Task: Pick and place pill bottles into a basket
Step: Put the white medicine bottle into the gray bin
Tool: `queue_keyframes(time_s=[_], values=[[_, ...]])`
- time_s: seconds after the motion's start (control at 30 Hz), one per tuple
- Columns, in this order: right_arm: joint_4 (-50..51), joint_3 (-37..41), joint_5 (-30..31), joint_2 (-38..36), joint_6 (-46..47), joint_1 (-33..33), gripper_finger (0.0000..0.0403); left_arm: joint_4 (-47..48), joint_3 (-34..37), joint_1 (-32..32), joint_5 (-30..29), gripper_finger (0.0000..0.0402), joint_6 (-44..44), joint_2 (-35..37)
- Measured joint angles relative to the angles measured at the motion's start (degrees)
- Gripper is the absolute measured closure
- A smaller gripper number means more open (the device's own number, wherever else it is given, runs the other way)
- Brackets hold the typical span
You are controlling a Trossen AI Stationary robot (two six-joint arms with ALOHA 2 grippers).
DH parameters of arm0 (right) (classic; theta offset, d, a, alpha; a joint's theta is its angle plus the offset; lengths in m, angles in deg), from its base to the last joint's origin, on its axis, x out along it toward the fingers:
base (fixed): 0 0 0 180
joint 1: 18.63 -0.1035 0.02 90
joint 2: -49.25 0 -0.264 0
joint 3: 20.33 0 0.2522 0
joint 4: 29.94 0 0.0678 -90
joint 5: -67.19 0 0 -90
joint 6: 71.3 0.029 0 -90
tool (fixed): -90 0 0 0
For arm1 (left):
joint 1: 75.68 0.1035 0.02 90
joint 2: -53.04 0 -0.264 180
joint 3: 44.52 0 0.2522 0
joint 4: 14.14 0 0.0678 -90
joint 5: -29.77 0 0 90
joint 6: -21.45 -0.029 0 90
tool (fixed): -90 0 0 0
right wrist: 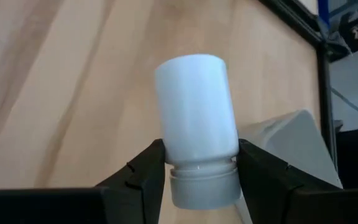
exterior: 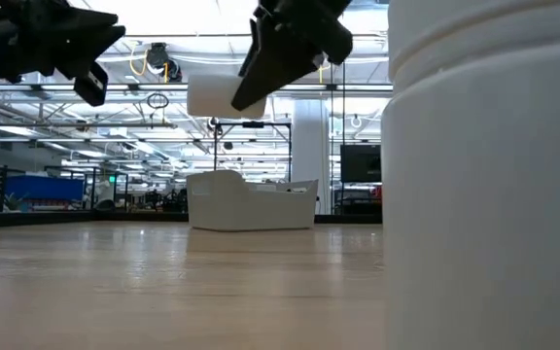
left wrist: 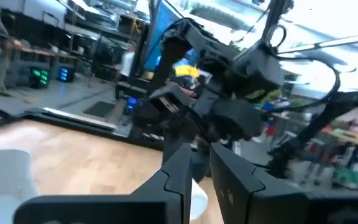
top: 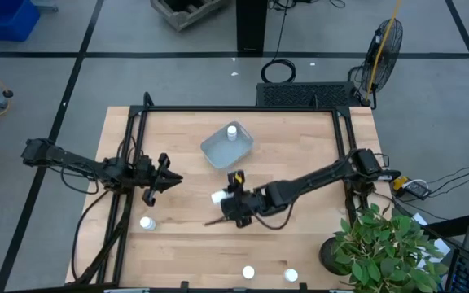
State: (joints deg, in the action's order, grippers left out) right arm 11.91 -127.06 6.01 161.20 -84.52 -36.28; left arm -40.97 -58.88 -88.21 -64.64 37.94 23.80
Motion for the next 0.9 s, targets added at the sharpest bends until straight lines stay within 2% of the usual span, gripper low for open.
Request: queue_keyframes(time_s=[0.07,0.1,0.2,0.27,0.37,0.5,0.67,0.77,0.9], values=[[-2.3,0.0,0.2,0.8,-0.9,-1.2,0.0244,0.0,0.0,0.0,4.8,0.0339,2.5,-0.1],[-2.6,-0.1,0.9,1.3,-1.1,-1.9,0.0243,0.0,0.0,-0.1,5.4,0.0339,3.8,-0.4],[-3.0,-0.1,3.9,2.7,-1.0,-3.7,0.0243,4.2,0.0,-0.9,3.0,0.0339,14.9,-0.7],[-3.3,-0.1,4.8,3.6,-1.1,-4.8,0.0244,8.6,0.0,-2.3,4.5,0.0339,18.4,-1.6],[-4.5,0.0,5.9,4.6,-1.6,-6.4,0.0244,14.0,0.0,-4.7,3.0,0.0339,25.0,-3.4],[-7.9,0.0,8.5,6.0,-4.5,-7.9,0.0243,11.7,0.0,-7.9,2.2,0.0339,30.2,-8.0],[-11.8,-0.1,8.7,6.1,-8.8,-7.8,0.0244,7.5,0.0,-9.4,-1.6,0.0334,36.4,-15.6],[-12.8,0.0,8.7,6.1,-9.5,-6.8,0.0242,2.3,0.0,-9.4,-1.7,0.0307,39.7,-20.8],[-13.7,0.0,8.6,6.1,-12.7,-6.1,0.0244,-0.8,-3.1,-9.4,-1.0,0.0240,41.0,-27.7]])
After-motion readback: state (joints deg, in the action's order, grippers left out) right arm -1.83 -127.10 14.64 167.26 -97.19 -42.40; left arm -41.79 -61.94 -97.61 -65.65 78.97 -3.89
